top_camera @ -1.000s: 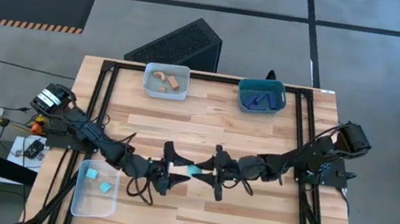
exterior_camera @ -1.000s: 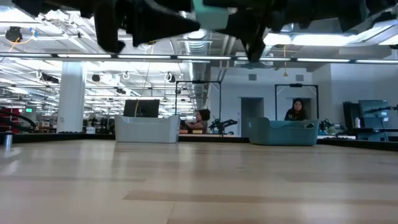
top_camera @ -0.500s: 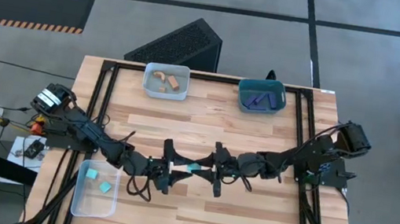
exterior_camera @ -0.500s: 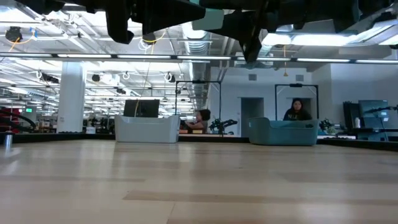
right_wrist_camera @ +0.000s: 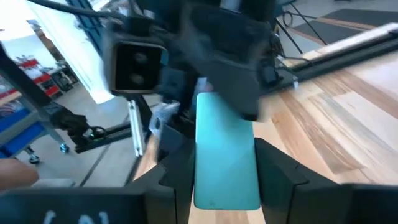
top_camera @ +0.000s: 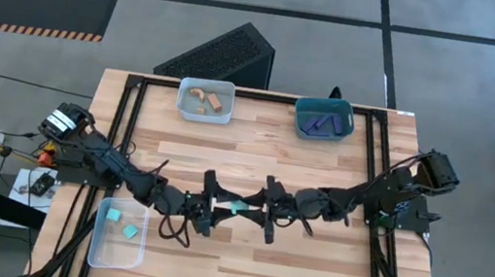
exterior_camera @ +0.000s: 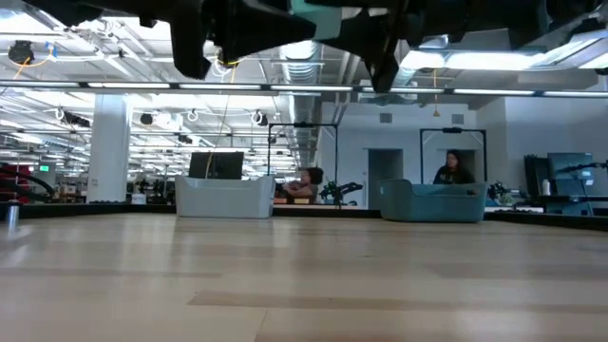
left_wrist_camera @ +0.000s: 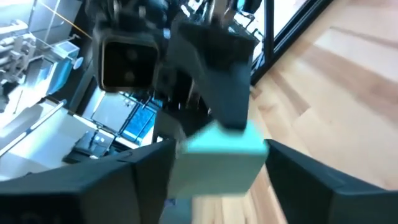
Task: Sort & place blocks by color
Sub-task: Put the light blue block into the transparent bin
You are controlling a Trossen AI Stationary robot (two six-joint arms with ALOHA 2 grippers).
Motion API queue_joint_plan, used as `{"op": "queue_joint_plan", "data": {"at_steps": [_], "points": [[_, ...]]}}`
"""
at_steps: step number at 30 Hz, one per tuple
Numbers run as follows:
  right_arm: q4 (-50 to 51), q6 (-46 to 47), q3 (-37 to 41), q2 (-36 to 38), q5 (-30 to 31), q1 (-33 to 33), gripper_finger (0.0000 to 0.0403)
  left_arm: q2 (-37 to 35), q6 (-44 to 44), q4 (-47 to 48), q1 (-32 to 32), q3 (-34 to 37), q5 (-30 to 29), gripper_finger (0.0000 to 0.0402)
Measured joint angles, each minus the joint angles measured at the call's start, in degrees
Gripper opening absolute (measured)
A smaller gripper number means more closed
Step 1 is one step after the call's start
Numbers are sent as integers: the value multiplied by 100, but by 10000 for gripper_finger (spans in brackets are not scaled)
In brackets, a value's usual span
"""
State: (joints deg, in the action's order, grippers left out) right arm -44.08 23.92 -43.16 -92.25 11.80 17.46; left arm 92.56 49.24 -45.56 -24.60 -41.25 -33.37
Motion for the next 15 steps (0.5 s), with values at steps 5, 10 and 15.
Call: {"op": "queue_joint_plan", "data": {"at_steps": [5, 10, 15], "points": [[-68, 0, -11, 2, -122, 4, 149, 2, 218, 25, 1, 0, -7, 280], [-113, 2, -10, 2, -158, 1, 148, 4, 268, -82, -58, 0, -7, 289], [-111, 2, -10, 2, -158, 1, 152, 4, 433, -151, -131, 0, 13, 270]]}}
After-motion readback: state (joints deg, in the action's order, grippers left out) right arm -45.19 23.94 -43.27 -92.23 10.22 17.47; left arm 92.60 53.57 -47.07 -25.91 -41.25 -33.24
